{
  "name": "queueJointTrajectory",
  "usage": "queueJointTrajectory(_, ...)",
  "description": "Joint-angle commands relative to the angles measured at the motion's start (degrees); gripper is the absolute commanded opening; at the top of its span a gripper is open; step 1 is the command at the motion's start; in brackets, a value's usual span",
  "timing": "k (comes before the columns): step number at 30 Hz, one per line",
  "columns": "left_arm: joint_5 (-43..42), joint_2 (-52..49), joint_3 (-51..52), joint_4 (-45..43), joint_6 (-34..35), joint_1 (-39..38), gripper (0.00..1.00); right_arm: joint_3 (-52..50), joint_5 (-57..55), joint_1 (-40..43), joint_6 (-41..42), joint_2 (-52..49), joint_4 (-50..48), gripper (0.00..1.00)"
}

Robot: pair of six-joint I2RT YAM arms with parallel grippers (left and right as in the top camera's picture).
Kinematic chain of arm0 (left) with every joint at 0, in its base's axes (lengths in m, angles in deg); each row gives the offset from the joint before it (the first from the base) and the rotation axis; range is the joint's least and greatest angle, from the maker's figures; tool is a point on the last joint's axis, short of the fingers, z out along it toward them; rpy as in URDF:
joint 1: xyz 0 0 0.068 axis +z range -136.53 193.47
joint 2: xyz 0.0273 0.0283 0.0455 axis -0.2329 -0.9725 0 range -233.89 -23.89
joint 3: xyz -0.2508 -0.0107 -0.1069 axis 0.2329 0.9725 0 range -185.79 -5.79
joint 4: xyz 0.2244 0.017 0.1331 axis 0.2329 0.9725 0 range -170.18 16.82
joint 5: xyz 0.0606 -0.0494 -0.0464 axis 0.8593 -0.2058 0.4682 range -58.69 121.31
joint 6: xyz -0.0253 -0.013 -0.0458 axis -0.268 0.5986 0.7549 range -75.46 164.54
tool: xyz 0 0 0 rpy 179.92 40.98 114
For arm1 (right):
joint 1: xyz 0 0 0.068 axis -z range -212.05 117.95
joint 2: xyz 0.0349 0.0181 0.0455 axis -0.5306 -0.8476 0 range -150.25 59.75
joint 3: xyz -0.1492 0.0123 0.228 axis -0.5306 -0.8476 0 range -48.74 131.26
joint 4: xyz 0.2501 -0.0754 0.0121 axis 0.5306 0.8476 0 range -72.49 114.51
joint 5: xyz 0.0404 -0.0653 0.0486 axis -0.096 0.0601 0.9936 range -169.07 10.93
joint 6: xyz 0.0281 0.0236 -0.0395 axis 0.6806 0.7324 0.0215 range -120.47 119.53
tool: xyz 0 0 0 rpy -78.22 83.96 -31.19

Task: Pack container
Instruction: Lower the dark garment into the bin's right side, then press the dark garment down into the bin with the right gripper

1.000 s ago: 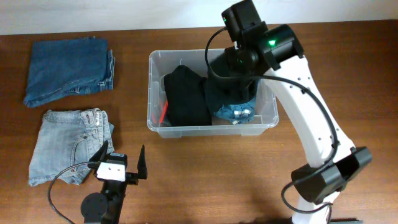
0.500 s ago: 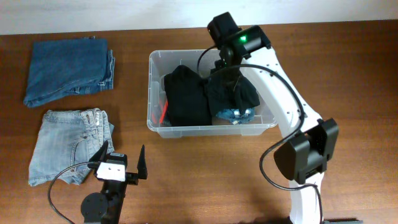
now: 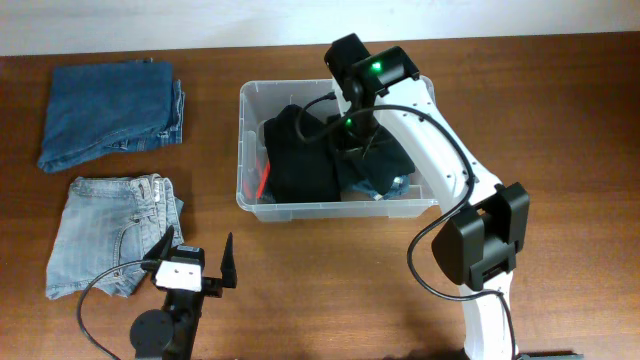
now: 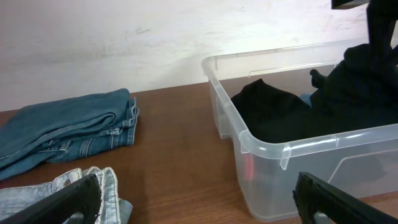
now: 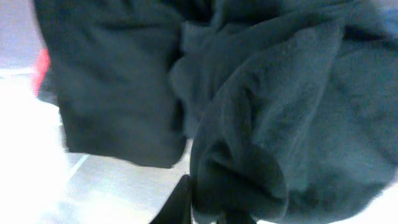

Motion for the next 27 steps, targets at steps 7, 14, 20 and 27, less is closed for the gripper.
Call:
queueJointTrajectory(7,-0.8,0.3,0.2,0.1,-0.5,0.3,1.0,1.1,2.0,-1.1,0.8,-0.2,0.1,0.62)
queueJointTrajectory(14,-0.8,0.3,0.2,0.1,-0.5,0.3,0.99,8.1,-6.0,-0.7,2.2,2.9,-0.3,0.63)
queueJointTrajectory(20,-0.8,0.3,0.2,0.1,-0.5,0.3,0.99,16.5,-5.2,2.1,3.9,3.2,-0.2,0.54)
queueJointTrajectory(27,-0.8,0.3,0.2,0.1,-0.5,0.3,0.99,13.7,-1.3,6.1,4.2,2.3,-0.3,0.36)
